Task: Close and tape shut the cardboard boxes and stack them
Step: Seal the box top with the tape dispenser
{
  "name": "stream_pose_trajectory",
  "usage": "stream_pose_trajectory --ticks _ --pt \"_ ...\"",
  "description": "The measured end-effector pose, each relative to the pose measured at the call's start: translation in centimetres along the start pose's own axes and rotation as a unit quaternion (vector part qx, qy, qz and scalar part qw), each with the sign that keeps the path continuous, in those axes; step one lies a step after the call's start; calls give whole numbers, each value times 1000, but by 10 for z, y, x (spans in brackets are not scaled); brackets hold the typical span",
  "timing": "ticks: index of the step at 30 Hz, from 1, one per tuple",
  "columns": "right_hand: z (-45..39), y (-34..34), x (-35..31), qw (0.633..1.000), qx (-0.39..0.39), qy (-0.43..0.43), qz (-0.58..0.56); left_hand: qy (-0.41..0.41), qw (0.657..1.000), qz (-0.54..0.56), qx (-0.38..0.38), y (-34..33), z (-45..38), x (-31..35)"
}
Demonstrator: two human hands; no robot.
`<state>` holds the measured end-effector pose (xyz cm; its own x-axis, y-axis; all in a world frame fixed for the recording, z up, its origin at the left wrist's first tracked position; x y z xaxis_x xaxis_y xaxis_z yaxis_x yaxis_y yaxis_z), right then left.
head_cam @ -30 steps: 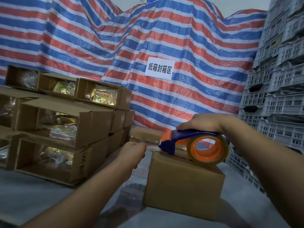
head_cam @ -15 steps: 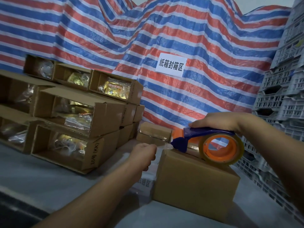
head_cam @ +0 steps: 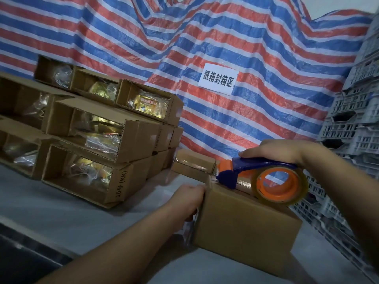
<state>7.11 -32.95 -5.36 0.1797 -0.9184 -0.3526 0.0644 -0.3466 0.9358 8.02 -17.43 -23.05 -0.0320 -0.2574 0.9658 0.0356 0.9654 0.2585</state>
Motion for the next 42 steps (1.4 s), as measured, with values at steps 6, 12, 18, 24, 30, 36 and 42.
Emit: stream_pose_trajectory --ticks 6,12,18,24,30,36,42 --pt "-4 0 2 1000 -2 -11 7 46 998 -17 -43 -2 4 -13" --pt "-6 0 0 1000 -6 5 21 -11 997 -53 53 19 0 11" --pt "-6 -1 1 998 -24 33 55 14 998 27 -49 13 -1 42" --pt "-11 -2 5 998 -25 36 40 14 994 84 -62 3 -2 29" --pt "-9 1 7 998 -20 62 1 -9 992 99 -82 -4 0 30" --pt "-10 -2 8 998 -39 44 -11 -17 997 41 -67 0 -3 27" --pt "2 9 15 997 -64 -25 -42 -24 999 -11 -33 5 -1 25"
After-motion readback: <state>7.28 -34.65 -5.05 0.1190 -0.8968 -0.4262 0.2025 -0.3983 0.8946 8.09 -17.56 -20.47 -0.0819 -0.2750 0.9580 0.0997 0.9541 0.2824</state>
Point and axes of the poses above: each hand's wrist, its own z-axis away from the middle knuckle, its own y-axis out of the back of the hand, x = y × z, the point moved 7 cm from there along -z, towards the middle knuckle, and after that the axes turned 12 degrees about -z, right-handed, at the moved point
